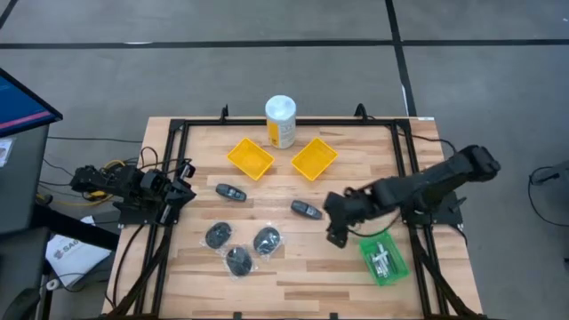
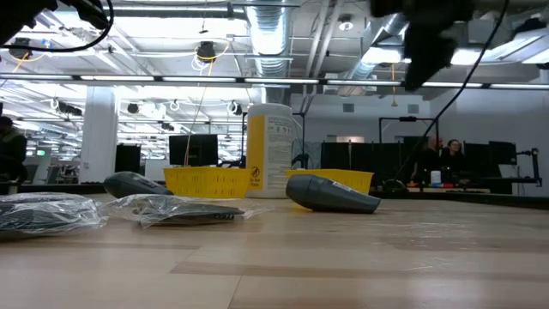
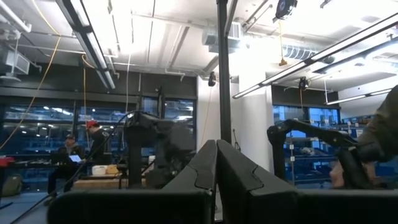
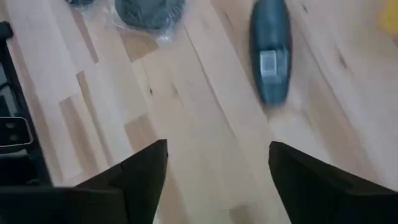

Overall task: Pick & Place Travel size toiletries
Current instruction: Put the black deodorant into the right yellow bin

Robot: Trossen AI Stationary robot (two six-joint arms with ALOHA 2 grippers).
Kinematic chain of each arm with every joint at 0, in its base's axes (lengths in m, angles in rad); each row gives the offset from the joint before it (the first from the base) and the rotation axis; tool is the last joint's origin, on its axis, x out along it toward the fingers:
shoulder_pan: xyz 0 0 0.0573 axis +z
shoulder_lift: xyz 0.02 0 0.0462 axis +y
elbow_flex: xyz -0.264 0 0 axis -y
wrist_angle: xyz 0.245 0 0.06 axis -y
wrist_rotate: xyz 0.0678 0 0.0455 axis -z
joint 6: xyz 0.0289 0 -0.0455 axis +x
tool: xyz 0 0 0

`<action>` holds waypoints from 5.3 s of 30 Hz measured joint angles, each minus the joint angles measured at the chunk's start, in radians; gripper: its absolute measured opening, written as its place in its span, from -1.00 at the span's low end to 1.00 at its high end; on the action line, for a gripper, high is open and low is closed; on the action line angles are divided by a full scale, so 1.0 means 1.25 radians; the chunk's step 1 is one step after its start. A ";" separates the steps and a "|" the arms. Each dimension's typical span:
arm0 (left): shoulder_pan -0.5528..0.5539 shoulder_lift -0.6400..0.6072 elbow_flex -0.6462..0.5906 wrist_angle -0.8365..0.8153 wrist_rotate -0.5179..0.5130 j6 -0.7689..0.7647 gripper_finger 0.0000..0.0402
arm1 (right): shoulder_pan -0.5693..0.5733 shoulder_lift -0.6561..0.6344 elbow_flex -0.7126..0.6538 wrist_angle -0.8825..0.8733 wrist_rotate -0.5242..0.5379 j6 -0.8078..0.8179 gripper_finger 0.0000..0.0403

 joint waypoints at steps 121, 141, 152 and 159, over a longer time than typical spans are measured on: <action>0.000 0.000 0.000 0.010 -0.051 0.002 -0.99 | -0.510 0.321 0.164 0.065 0.136 -0.997 0.01; 0.000 0.000 0.000 0.010 -0.051 0.002 -0.99 | -0.505 0.364 0.164 0.068 0.115 -0.992 0.04; 0.000 0.000 0.000 0.013 -0.050 0.002 -0.99 | -0.504 0.364 0.169 0.045 0.116 -0.979 0.28; 0.000 0.000 0.000 0.057 -0.111 0.002 -0.99 | -0.497 0.317 0.315 -0.090 0.042 -0.910 0.29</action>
